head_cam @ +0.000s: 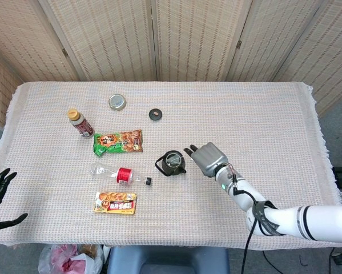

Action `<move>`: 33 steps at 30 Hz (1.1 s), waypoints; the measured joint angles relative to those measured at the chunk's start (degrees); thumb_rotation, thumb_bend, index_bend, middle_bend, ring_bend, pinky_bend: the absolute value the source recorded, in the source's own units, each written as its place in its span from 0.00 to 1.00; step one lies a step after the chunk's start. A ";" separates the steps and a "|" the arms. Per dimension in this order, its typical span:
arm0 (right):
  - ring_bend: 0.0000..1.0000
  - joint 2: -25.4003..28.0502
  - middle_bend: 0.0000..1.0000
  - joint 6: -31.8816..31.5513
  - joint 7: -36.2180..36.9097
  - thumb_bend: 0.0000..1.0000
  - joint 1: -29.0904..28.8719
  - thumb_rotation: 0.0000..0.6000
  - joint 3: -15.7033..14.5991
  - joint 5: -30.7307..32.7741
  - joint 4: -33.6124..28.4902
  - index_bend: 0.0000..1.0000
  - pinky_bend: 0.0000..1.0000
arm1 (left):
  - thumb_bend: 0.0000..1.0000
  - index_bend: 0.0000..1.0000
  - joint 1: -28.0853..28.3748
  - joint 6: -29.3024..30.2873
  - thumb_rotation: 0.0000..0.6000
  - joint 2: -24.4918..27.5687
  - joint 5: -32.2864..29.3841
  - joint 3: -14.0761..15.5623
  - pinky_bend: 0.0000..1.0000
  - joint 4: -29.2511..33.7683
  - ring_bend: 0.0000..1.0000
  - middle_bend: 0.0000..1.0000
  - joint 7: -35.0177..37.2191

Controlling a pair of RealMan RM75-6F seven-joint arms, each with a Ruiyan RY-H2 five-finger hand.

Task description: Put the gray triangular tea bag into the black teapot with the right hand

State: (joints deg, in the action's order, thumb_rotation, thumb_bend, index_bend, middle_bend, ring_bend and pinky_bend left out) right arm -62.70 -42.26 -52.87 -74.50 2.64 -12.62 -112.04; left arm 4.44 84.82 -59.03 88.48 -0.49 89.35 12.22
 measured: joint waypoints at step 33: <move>0.83 -15.67 0.10 10.17 14.61 0.80 -11.10 1.00 -10.04 -0.20 18.78 0.10 0.96 | 0.13 0.00 -0.33 0.60 1.00 0.93 0.73 0.41 0.07 -1.64 0.00 0.00 4.85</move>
State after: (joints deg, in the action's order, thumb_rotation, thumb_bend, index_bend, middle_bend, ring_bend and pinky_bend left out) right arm -78.37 -32.09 -38.25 -85.60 -7.41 -12.82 -93.26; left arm 4.11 85.42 -58.09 89.22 -0.08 87.71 17.08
